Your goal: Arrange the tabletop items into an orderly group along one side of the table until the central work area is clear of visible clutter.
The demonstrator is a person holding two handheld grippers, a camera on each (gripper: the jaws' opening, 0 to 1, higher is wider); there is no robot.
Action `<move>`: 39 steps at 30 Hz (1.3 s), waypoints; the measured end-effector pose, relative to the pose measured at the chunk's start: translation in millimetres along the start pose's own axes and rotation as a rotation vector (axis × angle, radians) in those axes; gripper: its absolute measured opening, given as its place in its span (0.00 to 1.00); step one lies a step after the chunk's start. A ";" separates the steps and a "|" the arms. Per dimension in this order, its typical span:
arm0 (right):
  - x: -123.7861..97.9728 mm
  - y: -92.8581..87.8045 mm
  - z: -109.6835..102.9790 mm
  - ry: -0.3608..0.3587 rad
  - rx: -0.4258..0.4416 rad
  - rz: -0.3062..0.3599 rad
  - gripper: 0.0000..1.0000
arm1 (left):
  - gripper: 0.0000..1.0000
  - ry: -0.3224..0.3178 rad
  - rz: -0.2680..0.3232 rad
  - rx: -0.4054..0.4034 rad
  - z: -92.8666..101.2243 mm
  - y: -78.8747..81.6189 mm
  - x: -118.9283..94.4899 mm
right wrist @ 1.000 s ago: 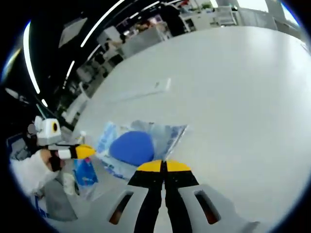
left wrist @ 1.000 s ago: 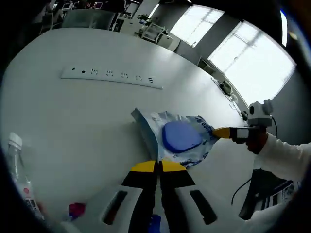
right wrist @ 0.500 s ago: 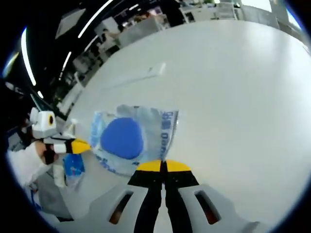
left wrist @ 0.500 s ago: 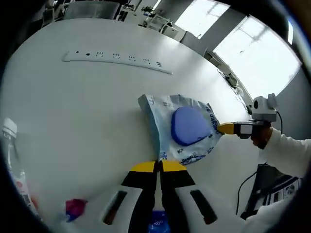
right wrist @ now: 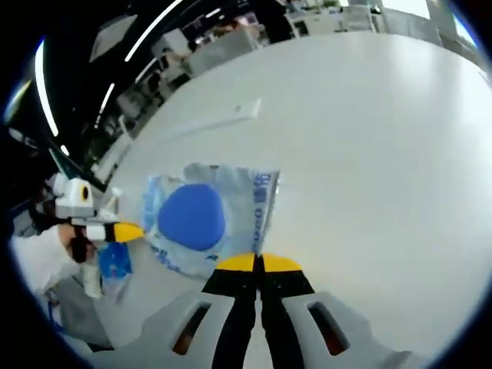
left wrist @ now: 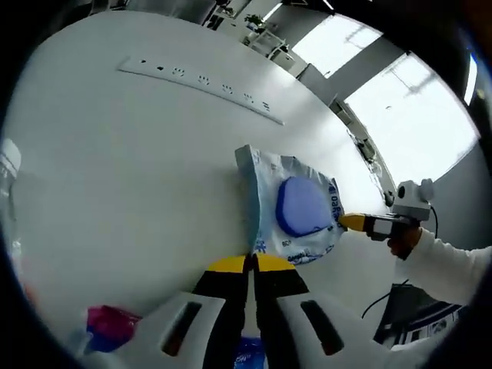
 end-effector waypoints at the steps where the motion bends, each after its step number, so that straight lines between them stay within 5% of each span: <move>1: -0.3 0.0 -0.5 -0.004 -0.012 0.002 0.00 | 0.00 -0.001 0.004 -0.003 -0.3 -0.8 0.0; 25: -1.0 1.2 -1.7 -0.017 -0.039 -0.009 0.00 | 0.00 0.030 0.013 0.038 -1.0 3.5 2.9; 30: -2.1 3.6 -1.1 -0.027 -0.198 -0.027 0.01 | 0.00 0.053 0.015 0.055 0.1 2.5 4.1; 32: -6.6 8.7 -3.5 -0.039 -0.194 -0.035 0.05 | 0.00 0.064 0.012 0.075 -0.6 3.0 4.9; 35: -15.4 22.5 -5.9 -0.072 -0.183 0.032 0.17 | 0.00 0.074 0.010 0.086 -1.3 3.5 5.5; 39: -28.9 30.1 -18.3 -0.051 -0.197 0.086 0.21 | 0.00 0.094 0.014 0.114 0.6 2.4 6.0</move>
Point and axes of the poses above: the point that each gripper's makers call its tool centre point, and the gripper's own axes: x roughly forward along the fingers, z roughly to its right, y roughly out of its top, the point moved 6 cm from there along -x, roughly backward along the fingers, and after that the axes turned 15 degrees about -x, right-handed, at the moved point
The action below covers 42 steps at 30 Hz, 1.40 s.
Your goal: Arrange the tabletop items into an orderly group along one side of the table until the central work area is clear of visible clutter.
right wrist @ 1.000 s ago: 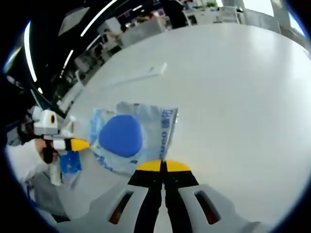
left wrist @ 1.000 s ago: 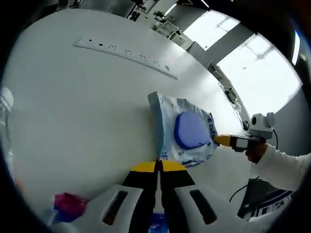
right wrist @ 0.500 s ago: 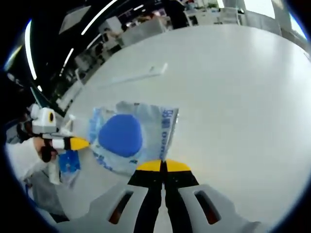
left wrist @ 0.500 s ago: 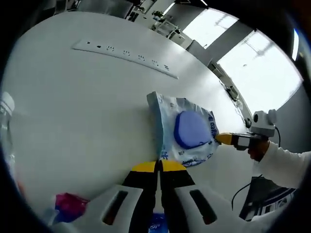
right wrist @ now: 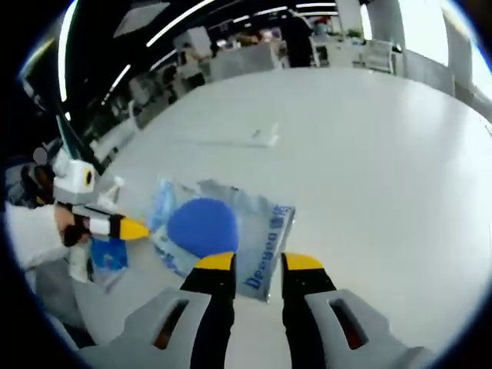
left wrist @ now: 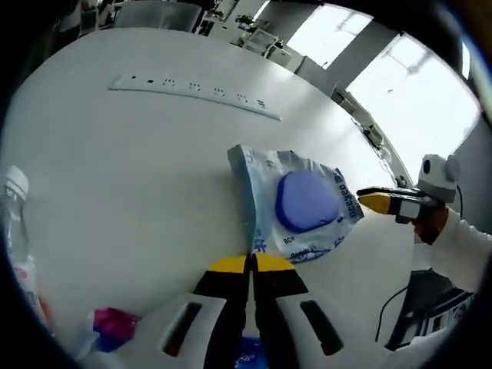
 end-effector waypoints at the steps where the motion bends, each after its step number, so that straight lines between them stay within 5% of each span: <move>1: -5.8 1.8 -3.4 0.004 -0.002 0.023 0.22 | 0.00 0.008 0.000 0.012 1.0 -0.3 0.0; 6: -40.3 -3.3 -20.1 0.003 0.070 0.108 0.34 | 0.00 0.028 -0.003 0.062 3.0 -0.4 0.0; 12: -84.7 -24.8 -40.7 0.009 0.046 0.102 0.40 | 0.00 0.036 0.004 0.075 3.7 -1.2 -0.7; 17: -115.6 -45.2 -50.1 -0.038 0.125 0.109 0.43 | 0.00 0.046 0.004 0.097 5.3 -1.7 -1.2; 21: -128.2 -60.1 -60.4 -0.056 0.215 0.118 0.44 | 0.00 0.049 0.011 0.108 5.3 -2.5 -1.5; 28: -130.8 -65.1 -67.3 -0.030 0.235 0.125 0.43 | 0.00 0.042 0.013 0.182 8.0 -4.7 -2.0; 33: -132.1 -60.0 -64.5 -0.055 0.188 0.121 0.39 | 0.01 0.060 -0.001 0.111 9.2 -3.6 -3.7; 39: -136.6 -55.7 -66.6 -0.052 0.187 0.151 0.39 | 0.36 0.003 0.157 0.144 18.8 6.0 -10.3; 42: -138.5 -59.1 -67.3 -0.052 0.189 0.150 0.40 | 0.41 -0.077 0.188 0.136 34.6 9.1 -21.8</move>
Point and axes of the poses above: the point that each gripper's makers call its tool centre point, and the gripper's own axes: x roughly forward along the fingers, z roughly to its right, y roughly out of its top, the point moved 6 cm from there along -x, roughly backward along the fingers, and after that the axes turned 15 degrees about -x, right-handed, at the moved point
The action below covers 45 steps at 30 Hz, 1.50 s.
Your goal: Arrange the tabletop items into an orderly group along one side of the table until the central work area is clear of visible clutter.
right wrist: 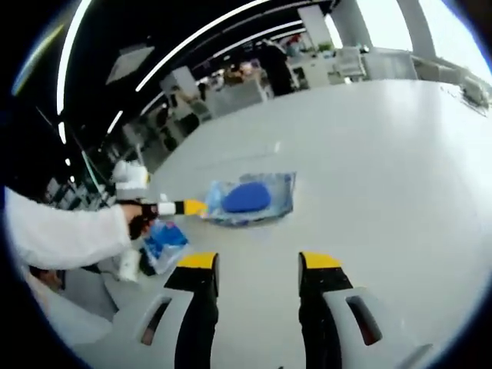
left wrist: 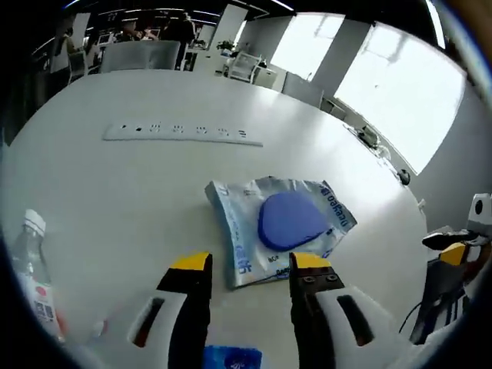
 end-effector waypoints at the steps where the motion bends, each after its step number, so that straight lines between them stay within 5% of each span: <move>1: -1.0 -1.6 -0.1 0.003 0.000 -0.002 0.40 | 0.42 -0.035 0.015 -0.003 4.9 3.3 -3.4; 5: -6.0 -5.3 1.5 0.002 0.000 -0.003 0.40 | 0.61 -0.142 0.103 -0.132 22.7 13.8 -26.9; 10: -12.1 -6.9 8.3 -0.017 0.031 0.008 0.39 | 0.99 -0.310 0.243 -0.233 37.9 29.1 -61.1; 16: -14.3 -8.0 9.4 -0.022 0.048 0.006 0.40 | 1.00 -0.395 0.286 -0.183 48.0 29.6 -111.3; 23: -11.5 -16.3 2.5 -0.017 0.072 0.001 0.40 | 1.00 -0.329 0.345 -0.124 47.5 19.1 -156.8; 29: -11.1 -21.3 -2.7 -0.004 0.101 -0.006 0.39 | 1.00 -0.253 0.350 -0.107 42.0 7.9 -175.8; 36: -14.0 -28.5 0.7 -0.010 0.120 -0.013 0.39 | 0.95 -0.173 0.381 -0.140 30.7 -0.8 -183.3; 45: -15.0 -33.0 1.3 -0.014 0.152 -0.020 0.40 | 0.91 -0.153 0.382 -0.154 29.2 -4.8 -178.7</move>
Point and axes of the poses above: the point that each gripper's makers call its tool centre point, and the gripper's own axes: x roughly forward along the fingers, z roughly to its right, y roughly out of its top, the point moved 6 cm from there along -x, roughly backward along the fingers, and after that the axes turned 15 degrees about -x, right-handed, at the moved point
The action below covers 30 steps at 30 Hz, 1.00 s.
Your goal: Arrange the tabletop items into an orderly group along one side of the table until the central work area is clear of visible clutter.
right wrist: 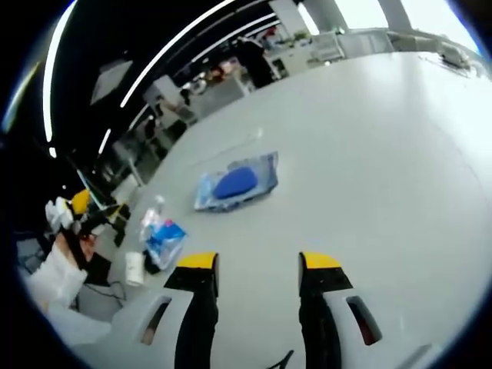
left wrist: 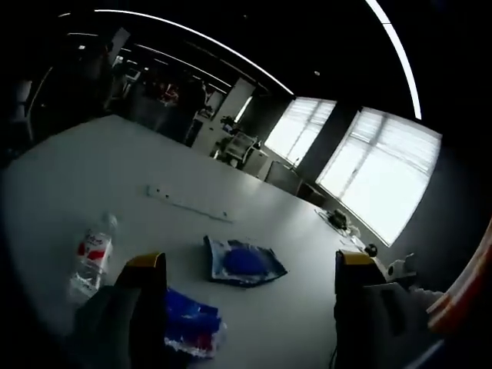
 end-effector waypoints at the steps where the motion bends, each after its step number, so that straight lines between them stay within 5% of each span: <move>1: 0.3 -0.2 -0.2 0.002 0.003 0.000 0.40 | 0.90 0.003 -0.001 -0.006 -0.9 -0.2 0.1; 15: 1.8 -10.2 -4.6 0.022 0.042 -0.024 0.39 | 0.87 0.079 -0.009 0.003 -17.1 -1.4 -21.0; 30: 16.8 -8.3 -8.9 0.041 0.067 -0.059 0.38 | 0.82 0.221 -0.117 0.123 -49.7 -9.4 -33.6</move>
Point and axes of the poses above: the point that each gripper's makers call its tool centre point, and the gripper's own axes: x roughly forward along the fingers, z roughly to its right, y roughly out of its top, the point moved 6 cm from there along -x, roughly backward along the fingers, and after that the axes turned 15 degrees about -x, right-handed, at the moved point
